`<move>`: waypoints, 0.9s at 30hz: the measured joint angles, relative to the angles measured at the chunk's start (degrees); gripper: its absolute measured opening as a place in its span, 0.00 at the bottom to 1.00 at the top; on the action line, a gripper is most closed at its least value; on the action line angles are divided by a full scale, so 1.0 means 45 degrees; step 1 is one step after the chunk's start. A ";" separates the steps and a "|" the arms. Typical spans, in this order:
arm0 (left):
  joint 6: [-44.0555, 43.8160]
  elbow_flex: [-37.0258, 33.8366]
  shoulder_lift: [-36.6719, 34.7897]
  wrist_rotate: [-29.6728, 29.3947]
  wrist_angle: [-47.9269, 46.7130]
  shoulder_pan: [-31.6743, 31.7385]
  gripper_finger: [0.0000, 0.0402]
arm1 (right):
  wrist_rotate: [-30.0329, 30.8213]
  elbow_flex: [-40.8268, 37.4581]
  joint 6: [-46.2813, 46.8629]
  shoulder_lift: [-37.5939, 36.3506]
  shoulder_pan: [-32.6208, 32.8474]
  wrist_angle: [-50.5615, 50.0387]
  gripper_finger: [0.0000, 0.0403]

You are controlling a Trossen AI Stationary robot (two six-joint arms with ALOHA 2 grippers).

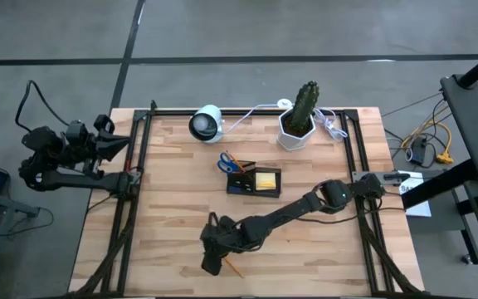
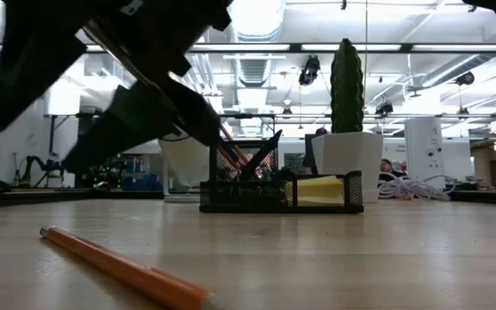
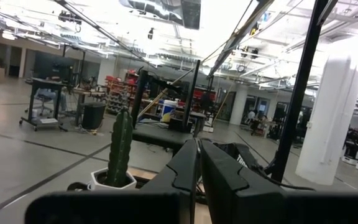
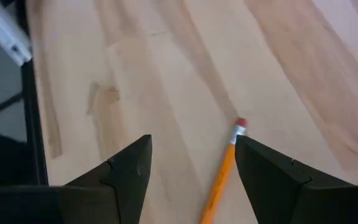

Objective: Pick and place office supplies into organizer
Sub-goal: Put the yellow pencil into the black desk organizer

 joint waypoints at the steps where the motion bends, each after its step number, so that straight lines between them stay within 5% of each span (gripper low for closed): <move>1: 0.0000 0.0000 0.0005 0.0002 0.0008 0.0000 0.02 | 0.0014 0.0000 0.0390 0.0000 -0.0016 -0.0140 0.54; 10: 0.0000 -0.0010 0.0005 0.0002 0.0000 0.0000 0.02 | -0.0519 -0.0005 0.2212 0.0000 0.0116 -0.1624 0.53; 20: 0.0000 -0.0024 0.0005 0.0002 0.0004 0.0000 0.02 | -0.1002 -0.0008 0.0360 0.0005 0.0754 -0.1070 0.53; 27: 0.0000 -0.0029 0.0005 0.0002 0.0002 0.0000 0.02 | 0.2285 0.0827 -0.0131 -0.0529 0.0720 0.0688 0.51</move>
